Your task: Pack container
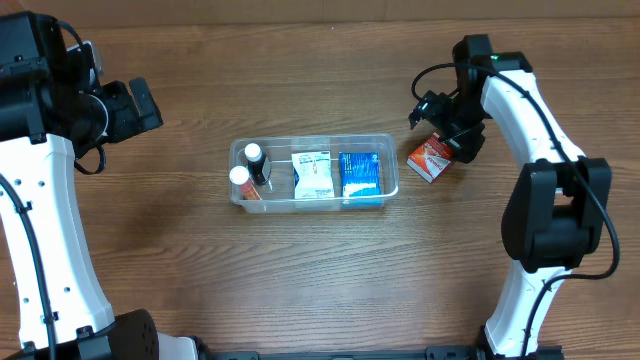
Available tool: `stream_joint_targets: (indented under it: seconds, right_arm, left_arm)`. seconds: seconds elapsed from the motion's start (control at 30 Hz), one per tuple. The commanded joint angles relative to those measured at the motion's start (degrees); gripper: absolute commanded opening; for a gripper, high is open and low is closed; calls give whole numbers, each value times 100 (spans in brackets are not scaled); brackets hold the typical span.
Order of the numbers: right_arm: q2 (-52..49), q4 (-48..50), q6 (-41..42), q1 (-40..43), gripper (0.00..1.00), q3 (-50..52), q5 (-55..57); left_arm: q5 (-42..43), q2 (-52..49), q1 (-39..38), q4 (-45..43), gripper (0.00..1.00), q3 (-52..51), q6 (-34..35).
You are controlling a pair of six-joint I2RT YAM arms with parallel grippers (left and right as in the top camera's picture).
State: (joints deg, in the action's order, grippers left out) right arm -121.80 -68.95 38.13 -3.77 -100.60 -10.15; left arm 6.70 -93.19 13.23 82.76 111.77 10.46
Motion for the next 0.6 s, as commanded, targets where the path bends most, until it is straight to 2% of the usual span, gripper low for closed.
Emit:
stream_joint_targets:
  seconds: [0.0, 0.13, 0.57]
  right_arm:
    - [-105, 7, 483, 4, 100, -61, 144]
    - [-168, -39, 588, 2, 100, -55, 520]
    - [-173, 579, 581, 4, 100, 686, 588]
  left_arm:
    - [42, -13, 24, -2, 100, -9, -105]
    - [42, -13, 24, -4, 100, -9, -105]
    - [42, -13, 24, -2, 100, -9, -105]
